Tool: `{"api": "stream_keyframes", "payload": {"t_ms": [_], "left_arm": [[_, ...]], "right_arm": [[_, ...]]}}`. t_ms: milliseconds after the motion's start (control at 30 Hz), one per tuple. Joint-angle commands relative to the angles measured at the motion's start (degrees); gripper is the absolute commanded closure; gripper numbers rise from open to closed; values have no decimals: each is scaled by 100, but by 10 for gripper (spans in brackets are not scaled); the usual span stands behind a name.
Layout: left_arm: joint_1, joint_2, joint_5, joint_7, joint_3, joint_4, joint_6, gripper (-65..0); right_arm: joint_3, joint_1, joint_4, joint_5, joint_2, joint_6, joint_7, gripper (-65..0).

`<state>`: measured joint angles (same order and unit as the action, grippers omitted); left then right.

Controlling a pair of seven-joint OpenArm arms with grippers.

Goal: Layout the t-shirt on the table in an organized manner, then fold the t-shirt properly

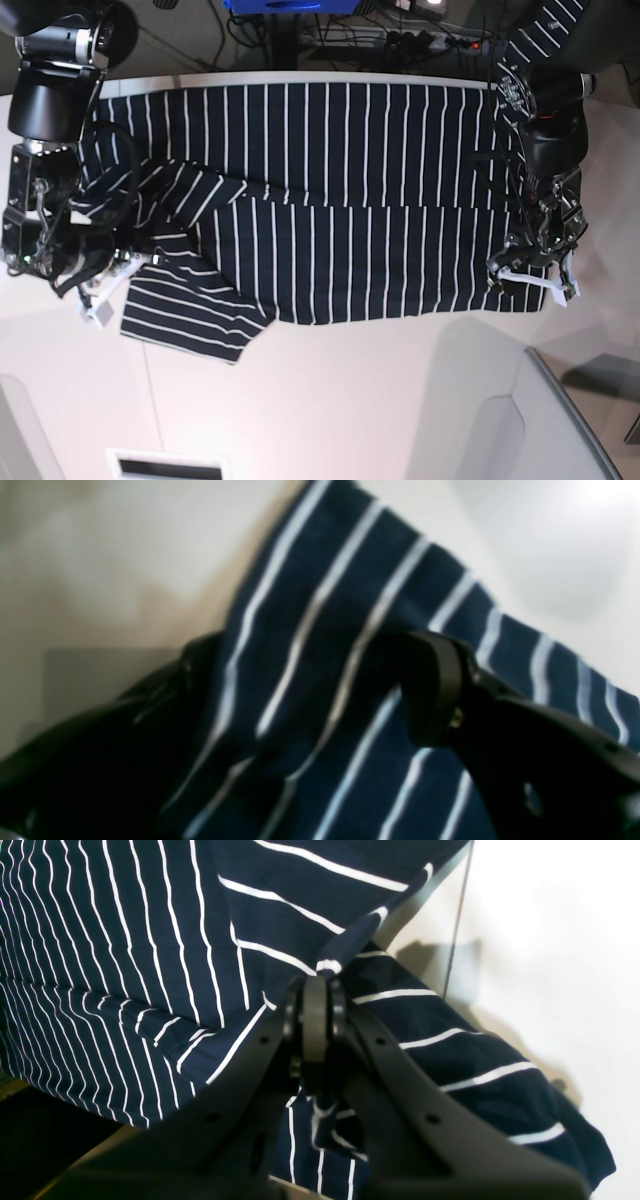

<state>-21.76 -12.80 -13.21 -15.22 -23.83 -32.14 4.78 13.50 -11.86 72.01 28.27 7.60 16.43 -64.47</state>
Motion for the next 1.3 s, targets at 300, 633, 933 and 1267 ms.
{"api": "stream_keyframes", "payload": {"t_ms": [300, 633, 933, 1267], "left_arm": [[255, 141, -178, -891, 67, 177, 195, -117], [431, -26, -186, -1146, 58, -351, 204, 0], [1451, 97, -195, -2570, -320, -2847, 204, 0], [1732, 106, -178, -2807, -522, -3102, 204, 0]], "right_arm": [[0, -146, 109, 96, 62, 23, 69, 0], [0, -146, 109, 96, 62, 23, 69, 0], [0, -146, 109, 96, 62, 23, 69, 0], [0, -129, 109, 96, 36, 23, 69, 0]]}}
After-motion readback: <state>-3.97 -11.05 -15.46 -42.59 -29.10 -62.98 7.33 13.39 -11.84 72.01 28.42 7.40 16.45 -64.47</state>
